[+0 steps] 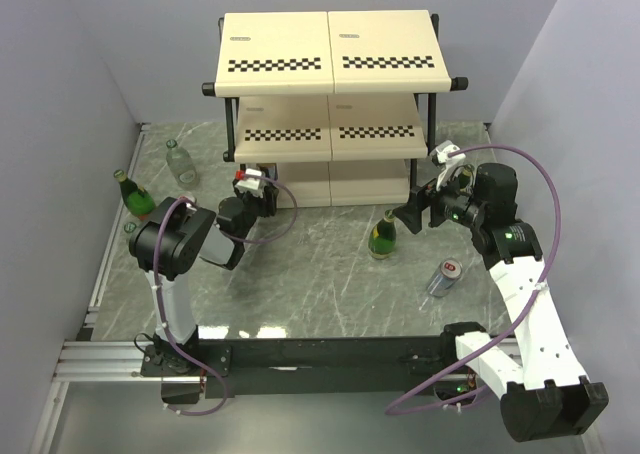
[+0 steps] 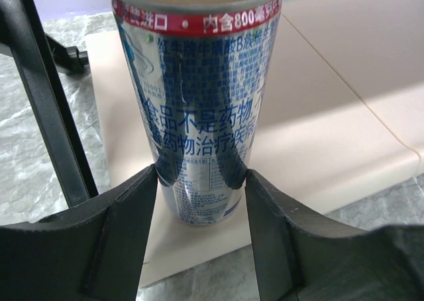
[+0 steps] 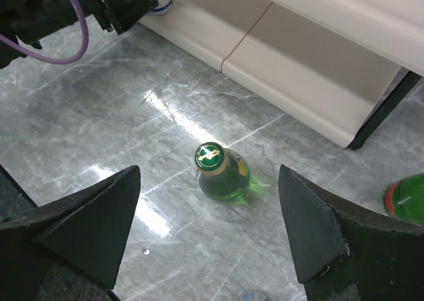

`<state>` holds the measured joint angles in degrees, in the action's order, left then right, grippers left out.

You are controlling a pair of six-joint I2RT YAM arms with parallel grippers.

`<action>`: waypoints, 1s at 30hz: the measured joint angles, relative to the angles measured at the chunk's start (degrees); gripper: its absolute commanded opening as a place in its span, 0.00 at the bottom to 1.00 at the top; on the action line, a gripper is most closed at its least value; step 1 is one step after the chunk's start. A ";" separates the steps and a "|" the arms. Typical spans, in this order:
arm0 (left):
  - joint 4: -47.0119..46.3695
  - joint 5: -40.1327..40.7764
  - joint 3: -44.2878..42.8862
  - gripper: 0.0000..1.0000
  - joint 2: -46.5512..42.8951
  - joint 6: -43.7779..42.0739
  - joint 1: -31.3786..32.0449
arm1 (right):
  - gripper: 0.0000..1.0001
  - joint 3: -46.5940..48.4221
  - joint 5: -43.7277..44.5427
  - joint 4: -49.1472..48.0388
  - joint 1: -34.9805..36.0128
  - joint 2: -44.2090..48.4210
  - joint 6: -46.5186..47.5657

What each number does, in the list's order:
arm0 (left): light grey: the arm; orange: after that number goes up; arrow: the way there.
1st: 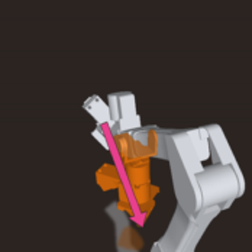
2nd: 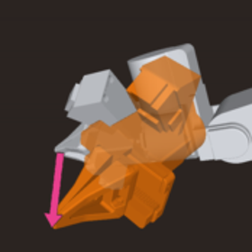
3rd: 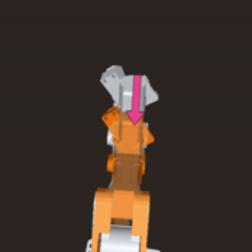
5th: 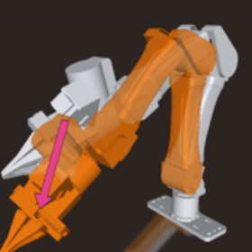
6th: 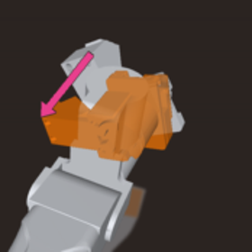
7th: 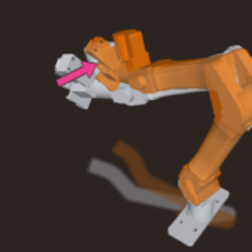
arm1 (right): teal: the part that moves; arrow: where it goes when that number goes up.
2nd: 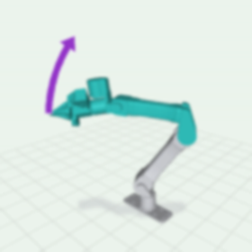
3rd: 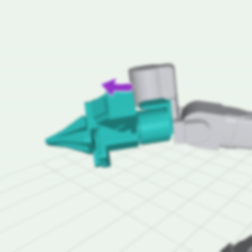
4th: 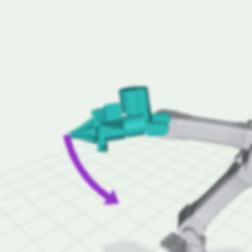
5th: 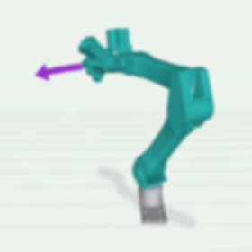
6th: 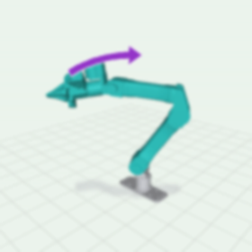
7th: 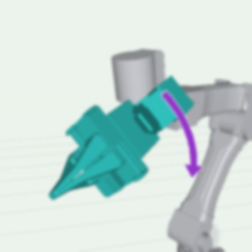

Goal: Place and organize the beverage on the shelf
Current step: Place the drink on the shelf.

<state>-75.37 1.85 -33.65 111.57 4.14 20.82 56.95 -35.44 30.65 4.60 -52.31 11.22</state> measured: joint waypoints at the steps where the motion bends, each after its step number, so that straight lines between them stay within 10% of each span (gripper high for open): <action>1: 0.07 0.13 -0.07 0.60 0.00 0.00 0.00 | 0.91 0.00 0.00 0.02 0.00 0.00 0.00; 16: 0.68 1.75 -2.82 0.63 1.95 -0.02 0.00 | 0.91 0.00 0.00 0.02 0.00 0.00 0.17; 30: 0.68 1.84 1.27 0.89 -1.38 1.57 0.00 | 0.91 0.00 0.00 0.04 0.00 0.00 0.20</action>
<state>-74.70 3.68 -32.38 110.19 5.72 20.82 56.95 -35.44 30.70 4.60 -52.31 11.42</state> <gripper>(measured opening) 0.879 0.907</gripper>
